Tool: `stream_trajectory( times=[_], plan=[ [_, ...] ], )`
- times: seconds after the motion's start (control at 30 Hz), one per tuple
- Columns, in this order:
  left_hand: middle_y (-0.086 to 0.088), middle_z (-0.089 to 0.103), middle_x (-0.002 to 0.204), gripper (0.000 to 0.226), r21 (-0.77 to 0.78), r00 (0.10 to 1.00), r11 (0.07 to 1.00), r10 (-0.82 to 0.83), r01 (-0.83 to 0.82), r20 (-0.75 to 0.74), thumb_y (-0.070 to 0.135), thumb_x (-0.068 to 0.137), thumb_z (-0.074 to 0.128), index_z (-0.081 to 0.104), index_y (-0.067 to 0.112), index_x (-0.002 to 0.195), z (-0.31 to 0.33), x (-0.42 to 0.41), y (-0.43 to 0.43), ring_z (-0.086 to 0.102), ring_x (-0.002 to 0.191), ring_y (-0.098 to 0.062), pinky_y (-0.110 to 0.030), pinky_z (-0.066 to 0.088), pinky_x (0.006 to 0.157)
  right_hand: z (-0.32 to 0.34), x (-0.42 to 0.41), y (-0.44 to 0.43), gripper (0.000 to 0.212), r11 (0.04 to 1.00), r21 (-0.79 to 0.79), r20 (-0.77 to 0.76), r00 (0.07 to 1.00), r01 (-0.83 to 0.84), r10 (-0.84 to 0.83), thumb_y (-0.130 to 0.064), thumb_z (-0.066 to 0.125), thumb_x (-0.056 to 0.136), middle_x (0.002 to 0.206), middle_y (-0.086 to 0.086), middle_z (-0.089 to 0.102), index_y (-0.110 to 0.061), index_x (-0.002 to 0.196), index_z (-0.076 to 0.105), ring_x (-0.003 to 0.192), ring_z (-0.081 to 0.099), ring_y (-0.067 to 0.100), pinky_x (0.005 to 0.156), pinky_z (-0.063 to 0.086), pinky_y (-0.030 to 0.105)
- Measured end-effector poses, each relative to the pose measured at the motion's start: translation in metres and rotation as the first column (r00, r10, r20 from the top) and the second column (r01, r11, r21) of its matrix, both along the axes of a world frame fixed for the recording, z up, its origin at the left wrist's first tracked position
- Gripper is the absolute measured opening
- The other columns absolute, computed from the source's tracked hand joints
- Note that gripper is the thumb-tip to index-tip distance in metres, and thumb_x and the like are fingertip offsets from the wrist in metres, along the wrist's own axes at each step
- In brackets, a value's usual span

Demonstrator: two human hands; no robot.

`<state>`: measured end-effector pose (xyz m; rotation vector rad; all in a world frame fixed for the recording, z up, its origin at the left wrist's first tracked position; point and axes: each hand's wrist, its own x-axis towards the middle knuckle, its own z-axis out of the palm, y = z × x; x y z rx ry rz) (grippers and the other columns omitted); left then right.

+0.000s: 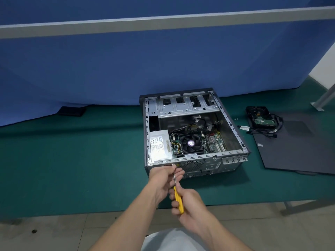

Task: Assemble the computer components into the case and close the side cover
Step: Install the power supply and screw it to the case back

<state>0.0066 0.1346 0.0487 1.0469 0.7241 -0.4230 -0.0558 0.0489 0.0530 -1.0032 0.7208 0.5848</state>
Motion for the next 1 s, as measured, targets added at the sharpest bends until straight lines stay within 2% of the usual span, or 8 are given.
stream_trajectory(
  times=[0.1, 0.27, 0.5, 0.63, 0.73, 0.8, 0.9, 1.0],
  plan=[
    [-0.024, 0.072, 0.084, 0.010, -0.008, 0.999, 0.999, -0.031, 0.031, -0.011, -0.006, 0.094, 0.053, 0.061, -0.012, 0.094, 0.001, 0.002, 0.003, 0.073, 0.075, -0.029, -0.026, 0.057, 0.054, -0.003, -0.001, 0.000, 0.022, 0.995, 0.066, -0.004, 0.997, 0.072, -0.072, -0.025, 0.058, 0.095, 0.059, 0.005, 0.049, -0.005, 0.087, 0.058, 0.044, 0.037, 0.010, 0.036, 0.024, 0.020],
    [-0.022, 0.072, 0.079, 0.009, 0.049, 0.998, 0.997, 0.059, -0.059, 0.002, -0.007, 0.087, 0.064, 0.063, -0.013, 0.093, -0.003, 0.001, -0.003, 0.074, 0.075, -0.028, -0.024, 0.058, 0.056, -0.012, -0.007, 0.004, 0.030, 0.908, -0.419, 0.139, 0.985, -0.032, 0.098, -0.026, 0.062, 0.093, 0.056, 0.001, 0.054, -0.008, 0.070, 0.060, 0.043, 0.041, 0.009, 0.039, 0.034, 0.022],
    [-0.021, 0.073, 0.087, 0.015, -0.113, 0.999, 0.993, -0.019, 0.016, -0.030, -0.002, 0.098, 0.047, 0.060, -0.010, 0.100, 0.002, -0.001, 0.000, 0.074, 0.079, -0.027, -0.025, 0.058, 0.058, -0.008, -0.002, 0.001, 0.025, 0.936, 0.309, -0.088, 0.985, 0.167, -0.147, -0.024, 0.051, 0.097, 0.057, 0.002, 0.043, -0.007, 0.080, 0.055, 0.037, 0.026, 0.005, 0.033, 0.015, 0.017],
    [-0.020, 0.073, 0.078, 0.014, -0.065, 0.999, 0.997, 0.035, -0.038, -0.039, -0.007, 0.097, 0.046, 0.060, -0.011, 0.097, 0.003, 0.000, -0.005, 0.073, 0.071, -0.026, -0.024, 0.058, 0.057, -0.010, -0.006, 0.006, 0.023, 0.979, -0.189, 0.094, 0.994, 0.078, -0.061, -0.024, 0.063, 0.092, 0.061, 0.004, 0.051, -0.007, 0.079, 0.057, 0.043, 0.039, 0.011, 0.038, 0.030, 0.023],
    [-0.021, 0.073, 0.082, 0.012, -0.048, 0.998, 0.997, 0.051, -0.052, -0.027, -0.005, 0.094, 0.053, 0.061, -0.013, 0.099, 0.001, -0.001, -0.006, 0.074, 0.077, -0.028, -0.026, 0.060, 0.062, -0.011, -0.006, 0.009, 0.036, 0.701, -0.704, 0.115, 0.956, -0.113, 0.269, -0.036, 0.057, 0.094, 0.063, 0.002, 0.062, -0.011, 0.068, 0.059, 0.058, 0.052, 0.020, 0.058, 0.041, 0.033],
    [-0.023, 0.073, 0.087, 0.011, -0.057, 0.999, 0.998, 0.030, -0.031, -0.023, -0.005, 0.093, 0.055, 0.061, -0.012, 0.098, 0.000, 0.000, -0.003, 0.073, 0.081, -0.030, -0.028, 0.060, 0.066, -0.014, -0.004, 0.010, 0.038, 0.639, -0.763, 0.128, 0.946, -0.098, 0.297, -0.034, 0.053, 0.096, 0.065, 0.005, 0.060, -0.012, 0.065, 0.055, 0.063, 0.051, 0.024, 0.060, 0.038, 0.034],
    [-0.023, 0.073, 0.088, 0.009, -0.071, 0.999, 0.997, -0.022, 0.020, -0.026, -0.005, 0.093, 0.055, 0.061, -0.011, 0.097, 0.000, 0.002, 0.003, 0.073, 0.082, -0.030, -0.028, 0.060, 0.068, -0.019, -0.002, 0.014, 0.035, 0.812, -0.583, 0.166, 0.974, -0.032, 0.157, -0.024, 0.051, 0.098, 0.057, 0.001, 0.048, -0.012, 0.066, 0.055, 0.052, 0.039, 0.018, 0.052, 0.030, 0.030],
    [-0.021, 0.073, 0.088, 0.007, -0.086, 0.998, 0.996, -0.042, 0.039, -0.041, -0.004, 0.093, 0.056, 0.061, -0.009, 0.096, -0.001, 0.003, 0.006, 0.074, 0.082, -0.027, -0.026, 0.060, 0.066, -0.022, 0.000, 0.011, 0.031, 0.990, -0.003, 0.045, 0.989, 0.138, -0.138, -0.021, 0.047, 0.100, 0.052, -0.001, 0.037, -0.006, 0.073, 0.054, 0.036, 0.023, 0.006, 0.034, 0.016, 0.017]
  ],
)
